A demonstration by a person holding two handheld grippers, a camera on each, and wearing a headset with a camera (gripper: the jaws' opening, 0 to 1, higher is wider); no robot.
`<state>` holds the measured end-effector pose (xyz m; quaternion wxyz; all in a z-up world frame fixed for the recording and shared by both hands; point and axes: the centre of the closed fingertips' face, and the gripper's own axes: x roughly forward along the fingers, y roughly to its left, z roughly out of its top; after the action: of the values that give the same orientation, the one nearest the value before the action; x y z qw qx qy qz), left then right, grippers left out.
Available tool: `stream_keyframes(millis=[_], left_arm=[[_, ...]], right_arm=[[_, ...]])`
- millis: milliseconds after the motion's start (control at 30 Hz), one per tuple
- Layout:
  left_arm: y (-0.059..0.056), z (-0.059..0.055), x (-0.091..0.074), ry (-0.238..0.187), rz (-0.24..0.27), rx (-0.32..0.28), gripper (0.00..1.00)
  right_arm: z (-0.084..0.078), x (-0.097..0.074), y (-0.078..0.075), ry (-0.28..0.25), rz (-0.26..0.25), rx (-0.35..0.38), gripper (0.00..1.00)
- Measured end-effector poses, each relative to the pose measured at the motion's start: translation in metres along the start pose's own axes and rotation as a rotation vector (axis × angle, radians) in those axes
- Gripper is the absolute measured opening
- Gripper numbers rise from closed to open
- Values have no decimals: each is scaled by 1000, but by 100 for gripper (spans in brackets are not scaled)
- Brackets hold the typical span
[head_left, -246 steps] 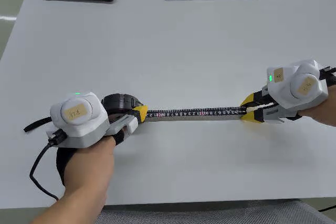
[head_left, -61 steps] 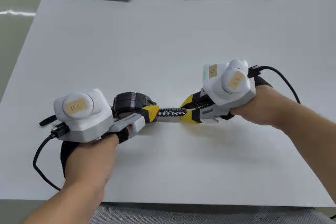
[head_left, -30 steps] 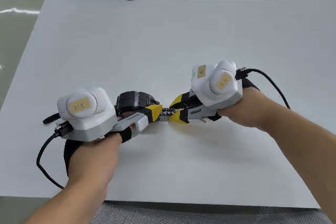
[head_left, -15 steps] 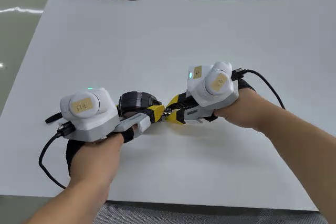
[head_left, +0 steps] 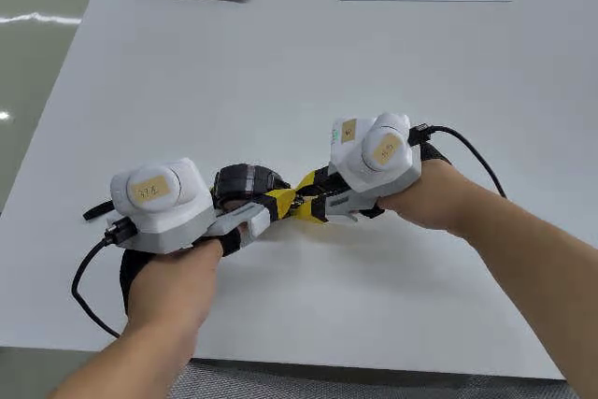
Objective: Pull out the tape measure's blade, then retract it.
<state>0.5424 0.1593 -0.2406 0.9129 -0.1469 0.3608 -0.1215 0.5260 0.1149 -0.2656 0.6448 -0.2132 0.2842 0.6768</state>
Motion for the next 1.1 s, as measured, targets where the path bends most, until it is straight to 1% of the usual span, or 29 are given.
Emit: stream_keyframes(millis=[400,600,767,867,900,967,1100], left_arm=[[0,1,1,5,6,-7,59],[-1,1,0,-12,13,3,60],[-2,0,1,4,12,7,61],[-2,0,0,7,13,4,61],[-2,0,0,6,15,14,60],[-3,3,-1,-1,20,51,60],[-3,8,-4,-14,26,72,60]], right_arm=[[0,0,0,-3,-4,15,11],[-1,-1,0,-2,-6,20,12],[1,-3,3,-13,6,50,16],[-1,-3,4,-8,4,60,20],[-1,-4,4,-8,3,62,21],[-1,-4,4,-11,3,66,22],[-1,-4,4,-11,0,73,23]])
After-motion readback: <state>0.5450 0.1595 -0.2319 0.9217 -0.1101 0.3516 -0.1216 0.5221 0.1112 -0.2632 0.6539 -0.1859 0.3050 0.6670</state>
